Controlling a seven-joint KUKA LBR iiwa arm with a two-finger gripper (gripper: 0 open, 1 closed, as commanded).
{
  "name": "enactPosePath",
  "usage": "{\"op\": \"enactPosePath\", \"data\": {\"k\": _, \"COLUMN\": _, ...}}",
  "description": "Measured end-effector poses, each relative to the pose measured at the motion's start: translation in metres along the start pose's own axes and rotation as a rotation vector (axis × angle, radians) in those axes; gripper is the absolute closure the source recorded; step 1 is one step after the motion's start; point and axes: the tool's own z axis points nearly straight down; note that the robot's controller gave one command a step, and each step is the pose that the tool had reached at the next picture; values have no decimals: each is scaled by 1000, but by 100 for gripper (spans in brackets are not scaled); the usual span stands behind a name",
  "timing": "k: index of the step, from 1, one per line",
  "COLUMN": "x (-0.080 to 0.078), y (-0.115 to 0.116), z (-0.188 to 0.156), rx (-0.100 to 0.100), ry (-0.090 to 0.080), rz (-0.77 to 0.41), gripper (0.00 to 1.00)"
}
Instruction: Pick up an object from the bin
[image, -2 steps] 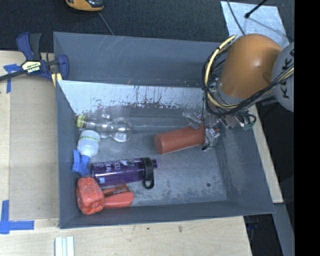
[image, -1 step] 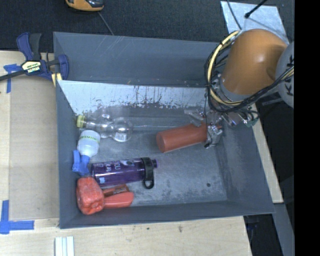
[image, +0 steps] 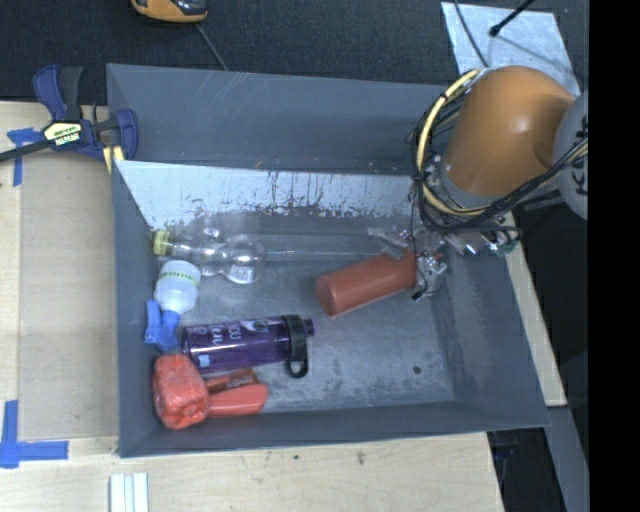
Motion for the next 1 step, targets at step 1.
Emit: {"op": "enactPosePath", "data": {"k": 1, "x": -16, "y": 23, "z": -54, "rx": -1, "ry": 7, "rz": 103, "gripper": 100}}
